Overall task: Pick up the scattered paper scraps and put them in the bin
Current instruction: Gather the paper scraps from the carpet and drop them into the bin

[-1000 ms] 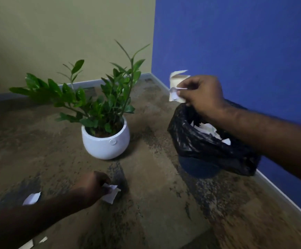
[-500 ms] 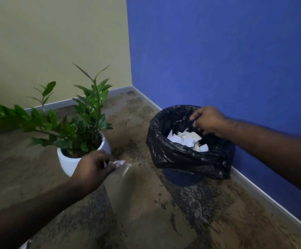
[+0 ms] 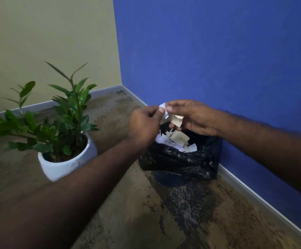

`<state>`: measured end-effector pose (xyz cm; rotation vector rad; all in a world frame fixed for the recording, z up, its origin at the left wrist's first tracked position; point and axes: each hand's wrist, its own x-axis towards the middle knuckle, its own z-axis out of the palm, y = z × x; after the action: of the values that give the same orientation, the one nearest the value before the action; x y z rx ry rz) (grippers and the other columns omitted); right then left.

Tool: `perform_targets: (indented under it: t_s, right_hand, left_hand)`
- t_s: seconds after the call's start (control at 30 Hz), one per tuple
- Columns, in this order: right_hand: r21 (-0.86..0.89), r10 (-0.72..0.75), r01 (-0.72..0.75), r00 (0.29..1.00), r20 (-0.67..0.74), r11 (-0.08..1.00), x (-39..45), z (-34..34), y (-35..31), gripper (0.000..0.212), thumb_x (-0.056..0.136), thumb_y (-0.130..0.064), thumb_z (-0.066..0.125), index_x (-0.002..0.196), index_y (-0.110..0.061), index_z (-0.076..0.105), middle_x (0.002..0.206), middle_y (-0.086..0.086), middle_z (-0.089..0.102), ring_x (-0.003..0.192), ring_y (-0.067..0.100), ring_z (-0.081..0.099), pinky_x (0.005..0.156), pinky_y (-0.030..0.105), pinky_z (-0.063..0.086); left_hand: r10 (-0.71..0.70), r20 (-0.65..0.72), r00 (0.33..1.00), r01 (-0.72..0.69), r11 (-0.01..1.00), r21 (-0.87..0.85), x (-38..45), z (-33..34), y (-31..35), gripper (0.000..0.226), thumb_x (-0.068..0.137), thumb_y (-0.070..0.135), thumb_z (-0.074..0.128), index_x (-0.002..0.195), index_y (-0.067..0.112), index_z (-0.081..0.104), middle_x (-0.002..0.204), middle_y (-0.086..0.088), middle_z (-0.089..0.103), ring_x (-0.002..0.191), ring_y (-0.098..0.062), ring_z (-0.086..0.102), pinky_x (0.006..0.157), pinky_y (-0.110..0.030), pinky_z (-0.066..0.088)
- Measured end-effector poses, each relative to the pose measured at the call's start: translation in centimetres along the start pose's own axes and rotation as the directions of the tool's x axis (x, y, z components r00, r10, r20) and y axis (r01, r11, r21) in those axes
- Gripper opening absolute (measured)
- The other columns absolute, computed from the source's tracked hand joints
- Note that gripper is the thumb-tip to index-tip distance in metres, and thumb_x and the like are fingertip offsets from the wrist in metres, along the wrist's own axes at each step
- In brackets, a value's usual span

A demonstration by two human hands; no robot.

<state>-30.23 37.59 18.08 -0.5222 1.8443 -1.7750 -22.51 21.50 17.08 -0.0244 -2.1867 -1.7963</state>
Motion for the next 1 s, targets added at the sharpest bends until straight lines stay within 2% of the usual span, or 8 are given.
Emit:
perform_targets:
  t_s: [0.17,0.3,0.43,0.5,0.63,0.77,0.9,1.0]
  right_hand:
    - [-0.054,0.138,-0.167,0.926,-0.351,0.985,-0.5,-1.7,1.2,0.018,0.082,-0.02,0.074,0.097,-0.013,0.068,0.094,0.011,0.07,0.068,0.022,0.064,0.057,0.03,0.052]
    - [-0.194,0.206,-0.355,0.822,-0.531,0.914,-0.6,-2.0,2.3,0.019,0.089,-0.036,0.065,0.102,-0.022,0.065,0.104,0.0,0.061,0.092,0.026,0.062,0.059,0.036,0.058]
    - [-0.255,0.148,-0.354,0.798,-0.584,0.9,0.2,-1.3,2.6,0.017,0.091,-0.027,0.063,0.107,-0.021,0.062,0.106,0.002,0.061,0.092,0.025,0.065,0.06,0.034,0.058]
    - [-0.302,0.08,-0.315,0.8,-0.595,0.9,0.8,-0.4,2.5,0.017,0.091,-0.019,0.062,0.108,-0.017,0.063,0.102,0.006,0.066,0.084,0.023,0.067,0.061,0.033,0.055]
    - [-0.436,-0.108,-0.159,0.843,-0.528,0.886,1.4,3.4,2.1,0.009,0.087,-0.008,0.061,0.086,-0.015,0.067,0.085,0.009,0.071,0.064,0.015,0.062,0.046,0.02,0.047]
    - [-0.609,-0.274,-0.001,0.892,-0.359,0.794,2.3,9.0,1.4,0.012,0.086,-0.01,0.064,0.077,-0.015,0.07,0.07,0.006,0.071,0.058,0.014,0.062,0.061,0.031,0.053]
    - [-0.713,-0.37,0.181,0.921,-0.118,0.677,2.7,15.5,1.8,0.008,0.085,-0.016,0.067,0.079,-0.018,0.072,0.06,-0.009,0.062,0.049,-0.001,0.052,0.052,0.016,0.043]
    - [-0.766,-0.319,0.241,0.947,0.049,0.597,2.9,20.7,3.6,0.007,0.083,-0.015,0.066,0.078,-0.017,0.071,0.059,-0.012,0.058,0.048,-0.009,0.051,0.049,0.01,0.035]
  left_hand:
    - [-0.212,0.146,0.966,0.179,0.961,0.21,1.5,2.2,-0.8,0.022,0.088,0.008,0.055,0.106,0.016,0.066,0.081,-0.007,0.069,0.079,-0.029,0.069,0.078,-0.048,0.06]
    - [-0.207,0.16,0.965,0.131,0.912,0.39,1.5,1.2,-1.2,0.038,0.088,0.012,0.058,0.125,0.014,0.062,0.113,-0.003,0.07,0.103,-0.022,0.065,0.095,-0.04,0.054]
    - [-0.135,0.205,0.969,0.028,0.891,0.453,0.8,-1.9,-1.2,0.022,0.091,0.016,0.06,0.11,0.022,0.069,0.099,0.009,0.068,0.084,-0.002,0.062,0.066,-0.018,0.047]
    - [-0.102,0.215,0.971,-0.014,0.877,0.48,0.3,-4.0,-1.1,0.017,0.092,0.016,0.059,0.104,0.022,0.07,0.095,0.01,0.066,0.085,-0.002,0.061,0.065,-0.016,0.045]
    - [-0.049,0.199,0.979,-0.068,0.838,0.541,-2.6,-8.6,-1.8,0.011,0.088,0.013,0.064,0.091,0.022,0.069,0.091,0.005,0.07,0.083,-0.01,0.065,0.069,-0.02,0.049]
    - [0.028,0.222,0.975,-0.17,0.736,0.655,-5.9,-13.8,-2.9,0.009,0.081,0.011,0.07,0.086,0.017,0.074,0.084,0.004,0.069,0.079,-0.011,0.065,0.074,-0.025,0.05]
    - [-0.053,0.104,0.993,-0.034,0.721,0.693,-8.6,-20.0,-4.8,0.006,0.077,0.018,0.069,0.078,0.024,0.072,0.082,0.01,0.072,0.079,-0.005,0.068,0.079,-0.023,0.048]
    - [-0.11,0.084,0.99,0.01,0.663,0.748,-11.6,-25.2,-7.1,0.017,0.076,0.01,0.07,0.08,0.026,0.074,0.077,0.013,0.069,0.066,0.003,0.062,0.066,-0.011,0.045]
